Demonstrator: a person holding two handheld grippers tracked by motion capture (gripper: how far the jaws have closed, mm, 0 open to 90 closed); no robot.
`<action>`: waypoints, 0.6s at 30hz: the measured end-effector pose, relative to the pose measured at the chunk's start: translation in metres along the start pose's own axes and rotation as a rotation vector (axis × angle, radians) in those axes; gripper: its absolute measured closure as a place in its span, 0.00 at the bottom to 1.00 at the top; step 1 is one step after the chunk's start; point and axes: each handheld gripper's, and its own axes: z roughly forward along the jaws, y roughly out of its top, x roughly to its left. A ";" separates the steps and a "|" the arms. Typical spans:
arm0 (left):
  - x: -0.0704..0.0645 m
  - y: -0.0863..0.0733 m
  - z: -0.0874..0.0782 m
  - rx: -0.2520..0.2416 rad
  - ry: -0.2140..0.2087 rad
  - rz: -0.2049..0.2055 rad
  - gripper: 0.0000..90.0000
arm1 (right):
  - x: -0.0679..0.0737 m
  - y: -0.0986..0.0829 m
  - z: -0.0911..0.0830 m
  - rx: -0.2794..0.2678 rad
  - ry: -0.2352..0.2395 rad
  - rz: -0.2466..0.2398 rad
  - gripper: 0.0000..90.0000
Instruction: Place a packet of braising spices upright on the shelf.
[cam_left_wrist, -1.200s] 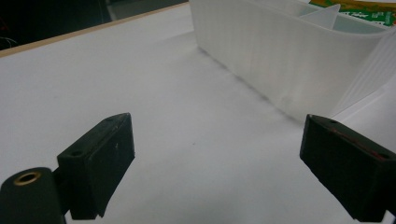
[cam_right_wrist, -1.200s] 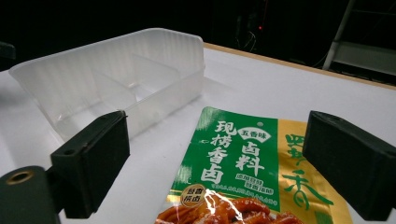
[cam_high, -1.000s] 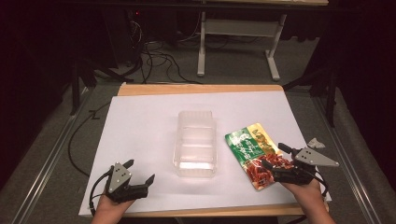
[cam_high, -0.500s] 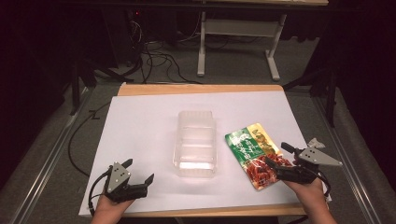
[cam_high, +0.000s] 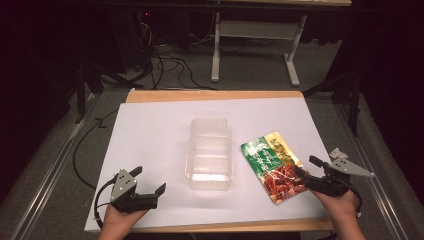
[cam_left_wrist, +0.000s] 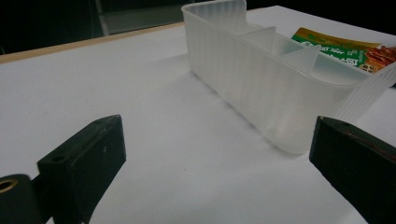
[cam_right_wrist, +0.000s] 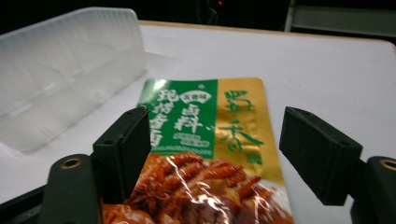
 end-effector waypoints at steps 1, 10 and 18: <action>0.000 0.000 0.001 -0.003 0.001 0.000 0.05 | -0.002 -0.002 0.000 0.010 -0.008 0.008 0.29; -0.001 0.004 0.002 -0.042 0.007 0.015 0.17 | -0.026 -0.016 0.006 0.126 -0.046 0.092 0.38; -0.003 0.001 0.001 -0.021 -0.032 0.022 0.18 | -0.040 -0.024 0.022 0.239 -0.026 0.151 0.55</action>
